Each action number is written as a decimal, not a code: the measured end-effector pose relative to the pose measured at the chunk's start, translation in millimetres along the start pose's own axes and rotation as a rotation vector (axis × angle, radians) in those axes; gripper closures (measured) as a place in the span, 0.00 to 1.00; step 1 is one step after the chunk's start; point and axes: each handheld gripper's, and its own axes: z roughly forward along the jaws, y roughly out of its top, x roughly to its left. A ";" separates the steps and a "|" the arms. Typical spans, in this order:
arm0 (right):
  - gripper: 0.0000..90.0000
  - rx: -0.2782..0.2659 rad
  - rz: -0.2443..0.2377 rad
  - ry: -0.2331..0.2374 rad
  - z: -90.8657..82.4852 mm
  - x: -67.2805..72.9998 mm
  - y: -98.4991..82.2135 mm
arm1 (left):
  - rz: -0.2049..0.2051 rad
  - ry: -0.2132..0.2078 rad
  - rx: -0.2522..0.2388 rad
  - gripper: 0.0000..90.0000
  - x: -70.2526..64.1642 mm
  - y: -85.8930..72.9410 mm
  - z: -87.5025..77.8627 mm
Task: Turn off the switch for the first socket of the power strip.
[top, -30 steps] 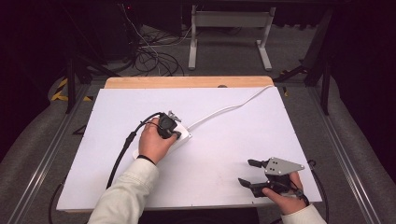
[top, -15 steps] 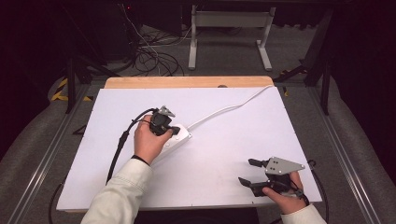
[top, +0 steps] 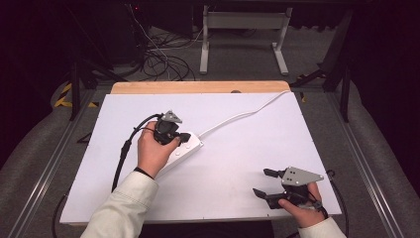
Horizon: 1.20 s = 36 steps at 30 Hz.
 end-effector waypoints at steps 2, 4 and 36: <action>0.28 0.001 0.001 -0.001 0.2 0.1 0.0 | 0.002 0.003 0.000 0.99 -1.2 -0.5 -0.8; 0.28 0.001 0.001 -0.001 0.3 0.1 -0.1 | 0.003 0.005 -0.009 0.91 -2.5 -1.1 -2.5; 0.27 -0.011 0.000 -0.013 -1.0 0.8 0.7 | 0.113 0.056 -0.347 0.18 -32.2 -40.2 -80.7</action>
